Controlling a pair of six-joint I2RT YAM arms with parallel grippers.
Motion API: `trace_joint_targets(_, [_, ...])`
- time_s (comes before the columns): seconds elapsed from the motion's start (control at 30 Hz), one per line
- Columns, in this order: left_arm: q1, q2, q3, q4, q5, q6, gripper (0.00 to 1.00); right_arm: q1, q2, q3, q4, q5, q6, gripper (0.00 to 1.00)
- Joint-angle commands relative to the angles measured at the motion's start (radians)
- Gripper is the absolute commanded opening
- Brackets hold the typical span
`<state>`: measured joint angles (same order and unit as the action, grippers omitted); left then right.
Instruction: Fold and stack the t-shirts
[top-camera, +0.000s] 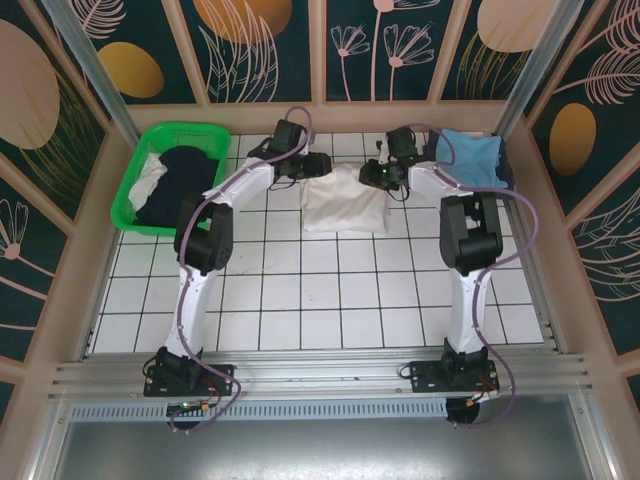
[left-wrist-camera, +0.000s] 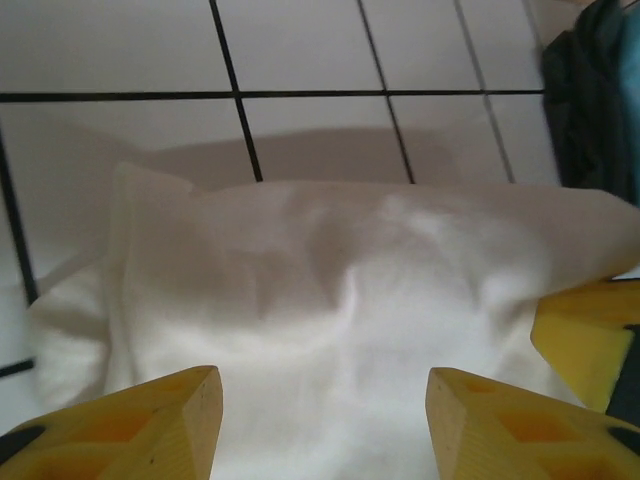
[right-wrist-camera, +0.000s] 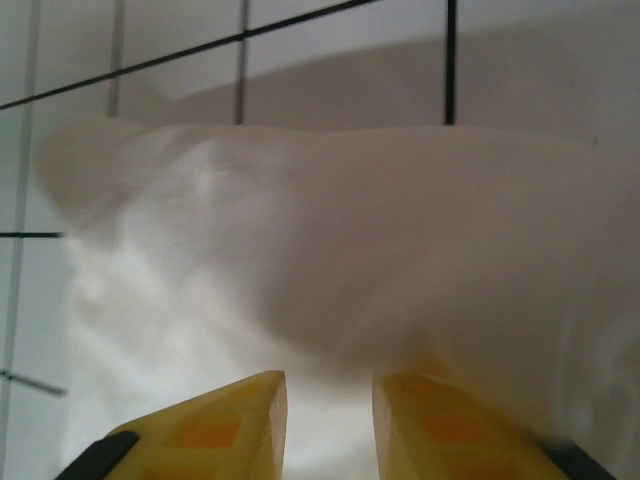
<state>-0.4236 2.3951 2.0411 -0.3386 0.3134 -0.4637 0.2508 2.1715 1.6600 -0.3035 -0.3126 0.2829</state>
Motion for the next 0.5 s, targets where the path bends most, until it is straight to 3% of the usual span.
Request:
trace_joint_targets(0.0, [0.007, 0.103, 0.079, 0.007, -0.039, -0.006, 0.57, -0.038, 0.082, 0.083, 0.018, 0.035, 0.016, 0.27])
trace_joint_targets(0.17, [0.009, 0.174, 0.115, -0.05, -0.114, -0.005, 0.56, -0.078, 0.154, 0.142, -0.045, 0.028, 0.022, 0.27])
trace_joint_targets(0.33, [0.013, 0.143, 0.111, -0.091, -0.163, -0.003, 0.56, -0.077, 0.081, 0.151, -0.1, 0.094, -0.004, 0.28])
trace_joint_targets(0.4, [0.013, 0.088, 0.085, -0.097, -0.19, -0.013, 0.54, -0.065, 0.018, 0.087, -0.039, 0.104, 0.01, 0.3])
trace_joint_targets(0.47, [0.011, -0.042, -0.084, 0.025, -0.238, -0.066, 0.54, -0.032, -0.057, -0.061, 0.105, 0.103, 0.039, 0.36])
